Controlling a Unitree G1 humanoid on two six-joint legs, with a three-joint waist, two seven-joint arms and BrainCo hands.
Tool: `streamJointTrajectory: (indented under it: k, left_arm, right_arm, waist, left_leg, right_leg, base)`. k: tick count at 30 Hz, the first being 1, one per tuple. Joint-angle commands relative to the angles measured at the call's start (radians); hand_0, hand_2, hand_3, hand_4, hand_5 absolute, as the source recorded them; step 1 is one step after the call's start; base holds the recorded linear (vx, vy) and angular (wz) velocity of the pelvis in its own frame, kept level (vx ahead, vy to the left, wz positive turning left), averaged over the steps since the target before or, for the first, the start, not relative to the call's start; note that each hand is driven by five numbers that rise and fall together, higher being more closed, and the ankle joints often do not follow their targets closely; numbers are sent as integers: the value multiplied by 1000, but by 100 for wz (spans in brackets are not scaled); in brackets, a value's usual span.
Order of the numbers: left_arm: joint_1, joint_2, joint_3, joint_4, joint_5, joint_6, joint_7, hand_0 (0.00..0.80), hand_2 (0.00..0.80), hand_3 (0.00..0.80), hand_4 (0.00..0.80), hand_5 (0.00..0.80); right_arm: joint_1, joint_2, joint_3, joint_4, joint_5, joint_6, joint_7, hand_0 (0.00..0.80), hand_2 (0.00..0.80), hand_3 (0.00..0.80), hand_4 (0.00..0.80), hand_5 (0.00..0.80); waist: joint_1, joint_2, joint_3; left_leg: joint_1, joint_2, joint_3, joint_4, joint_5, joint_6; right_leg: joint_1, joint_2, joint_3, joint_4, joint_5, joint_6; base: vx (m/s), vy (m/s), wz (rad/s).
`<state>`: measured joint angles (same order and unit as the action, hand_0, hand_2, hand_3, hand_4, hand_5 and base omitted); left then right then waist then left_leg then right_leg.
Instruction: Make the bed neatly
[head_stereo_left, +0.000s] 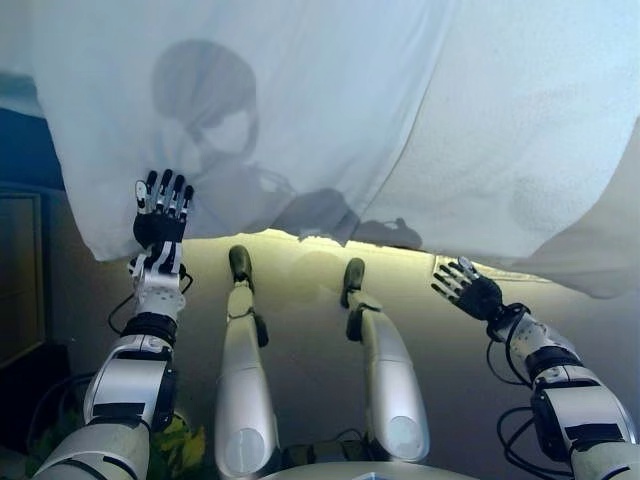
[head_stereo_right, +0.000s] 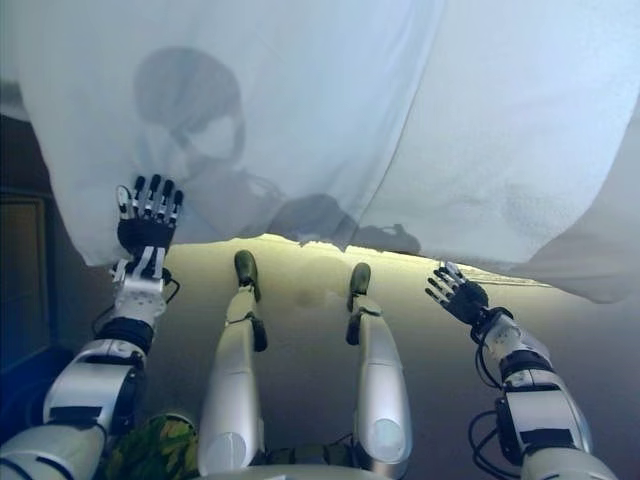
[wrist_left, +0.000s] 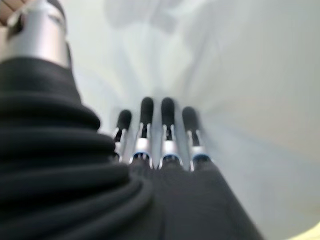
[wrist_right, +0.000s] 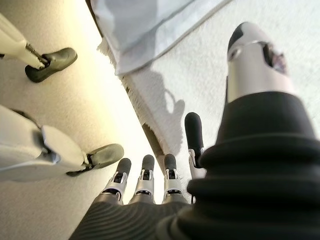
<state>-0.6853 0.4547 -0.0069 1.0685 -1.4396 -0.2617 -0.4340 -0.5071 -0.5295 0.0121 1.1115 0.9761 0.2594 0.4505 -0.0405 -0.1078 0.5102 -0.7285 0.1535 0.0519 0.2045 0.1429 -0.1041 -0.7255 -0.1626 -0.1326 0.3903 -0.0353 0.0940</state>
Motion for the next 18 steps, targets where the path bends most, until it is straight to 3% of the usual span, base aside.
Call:
streamJointTrajectory:
  k: [1, 9, 18]
  left_arm:
    - [-32, 38, 68, 51, -66, -45, 15, 0, 0, 0, 0, 0]
    - [-10, 74, 110, 62, -113, -64, 22, 0, 0, 0, 0, 0]
    - [30, 113, 159, 37, -142, -87, 47, 0, 0, 0, 0, 0]
  right_arm:
    - [29, -46, 0, -39, 29, -29, 26, 0, 0, 0, 0, 0]
    - [58, -69, -23, -43, 53, -59, 62, 0, 0, 0, 0, 0]
    - [104, -98, -66, -59, 63, -76, 65, 0, 0, 0, 0, 0]
  waist:
    - [7, -26, 10]
    - [14, -24, 10]
    - [11, 2, 10]
  left_leg:
    - [-19, -7, -7, 144, -119, 2]
    - [-88, -21, -21, 190, -137, 9]
    - [-135, -34, -22, 246, -166, 18]
  right_leg:
    - [-30, 11, -11, 3, 95, 25]
    - [-90, -5, -15, 23, 100, 30]
    - [-142, -21, 1, 51, 98, 32]
  base:
    - [3, 45, 0]
    - [-8, 46, 4]
    - [-2, 80, 2]
